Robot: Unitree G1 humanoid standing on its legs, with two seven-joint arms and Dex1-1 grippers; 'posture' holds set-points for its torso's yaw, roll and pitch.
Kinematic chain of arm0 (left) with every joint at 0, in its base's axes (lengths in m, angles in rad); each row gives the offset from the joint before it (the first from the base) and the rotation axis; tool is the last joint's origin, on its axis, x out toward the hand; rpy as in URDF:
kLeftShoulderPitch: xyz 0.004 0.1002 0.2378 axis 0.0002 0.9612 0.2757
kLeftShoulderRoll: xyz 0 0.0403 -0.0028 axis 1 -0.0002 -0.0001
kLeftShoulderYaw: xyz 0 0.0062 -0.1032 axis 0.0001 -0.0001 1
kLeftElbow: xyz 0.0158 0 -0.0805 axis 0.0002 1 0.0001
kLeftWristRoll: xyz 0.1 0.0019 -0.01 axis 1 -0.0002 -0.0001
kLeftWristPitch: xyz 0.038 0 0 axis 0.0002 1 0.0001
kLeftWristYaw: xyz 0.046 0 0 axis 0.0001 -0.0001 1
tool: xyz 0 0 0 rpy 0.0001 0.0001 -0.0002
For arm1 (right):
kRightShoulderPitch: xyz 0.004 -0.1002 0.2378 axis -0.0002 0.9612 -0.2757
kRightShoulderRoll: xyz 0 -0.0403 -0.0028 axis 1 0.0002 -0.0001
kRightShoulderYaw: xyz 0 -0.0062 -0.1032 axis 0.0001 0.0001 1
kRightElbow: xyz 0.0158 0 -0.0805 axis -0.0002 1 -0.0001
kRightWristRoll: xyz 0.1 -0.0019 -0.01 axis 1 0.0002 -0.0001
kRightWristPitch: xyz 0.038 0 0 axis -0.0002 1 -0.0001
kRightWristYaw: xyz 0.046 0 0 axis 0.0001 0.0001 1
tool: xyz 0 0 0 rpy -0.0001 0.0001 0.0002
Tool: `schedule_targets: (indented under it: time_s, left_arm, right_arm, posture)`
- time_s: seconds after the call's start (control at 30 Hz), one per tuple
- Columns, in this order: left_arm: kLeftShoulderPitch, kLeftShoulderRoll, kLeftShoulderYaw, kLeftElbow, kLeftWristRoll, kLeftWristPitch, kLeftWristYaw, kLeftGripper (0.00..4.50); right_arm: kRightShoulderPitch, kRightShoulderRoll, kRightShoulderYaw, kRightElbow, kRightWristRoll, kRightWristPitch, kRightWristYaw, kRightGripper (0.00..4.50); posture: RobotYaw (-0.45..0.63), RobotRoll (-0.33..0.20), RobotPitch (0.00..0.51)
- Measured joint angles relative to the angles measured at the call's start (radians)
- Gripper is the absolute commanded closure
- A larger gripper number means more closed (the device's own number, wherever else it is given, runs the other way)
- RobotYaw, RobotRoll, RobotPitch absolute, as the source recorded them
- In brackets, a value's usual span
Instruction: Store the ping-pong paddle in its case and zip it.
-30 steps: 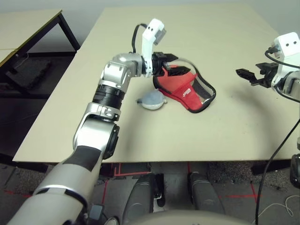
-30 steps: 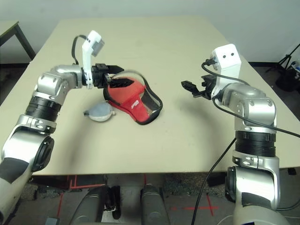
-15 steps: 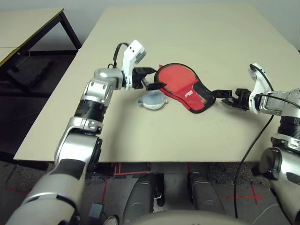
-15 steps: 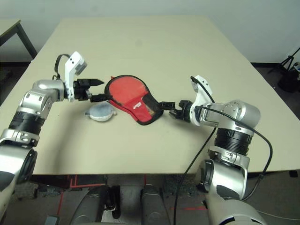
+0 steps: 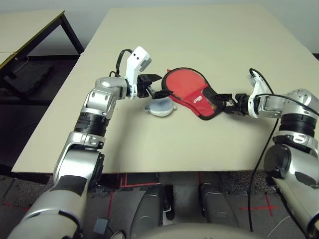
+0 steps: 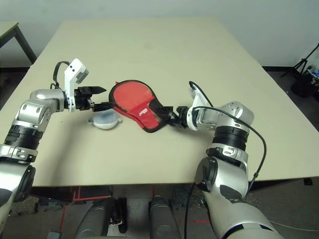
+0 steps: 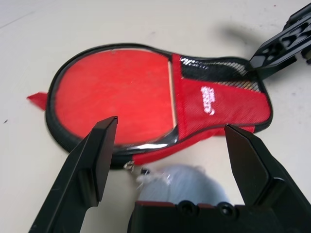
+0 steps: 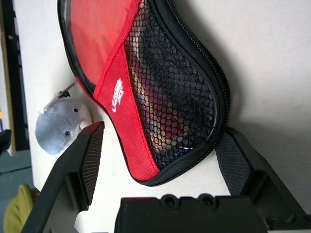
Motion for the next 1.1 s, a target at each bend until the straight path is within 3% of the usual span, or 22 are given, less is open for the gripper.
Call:
schedule_targets:
  time_s: [0.2,0.23,0.33,0.53,0.93,1.1]
  left_arm:
    - [0.000,-0.003,0.001,-0.002,0.000,0.002,0.008,0.00]
    - [0.000,-0.003,0.001,-0.005,0.000,0.002,0.008,0.00]
    - [0.000,-0.002,0.002,-0.018,-0.001,0.007,0.008,0.00]
    - [-0.005,0.001,0.002,-0.018,0.001,0.007,0.012,0.00]
    - [-0.023,0.009,0.002,-0.007,0.002,-0.002,0.014,0.00]
    - [-0.023,0.018,0.003,-0.008,0.002,-0.002,0.015,0.00]
  right_arm:
    - [0.012,0.012,0.004,0.040,0.000,-0.059,-0.036,2.18]
    - [0.019,0.010,0.011,0.033,-0.001,-0.062,-0.039,2.29]
    - [0.037,-0.002,0.052,-0.013,0.003,-0.054,-0.034,1.83]
    - [0.047,-0.035,0.126,-0.081,0.011,-0.039,-0.007,0.09]
    - [0.054,-0.109,0.277,-0.080,-0.018,-0.145,0.019,0.01]
    - [0.034,-0.125,0.285,-0.043,-0.019,-0.159,0.022,0.01]
  posture:
    - [0.01,0.000,0.119]
    - [0.01,0.000,0.119]
    - [0.00,0.000,0.119]
    - [-0.01,0.000,0.116]
    - [0.01,0.000,0.112]
    - [0.02,0.000,0.111]
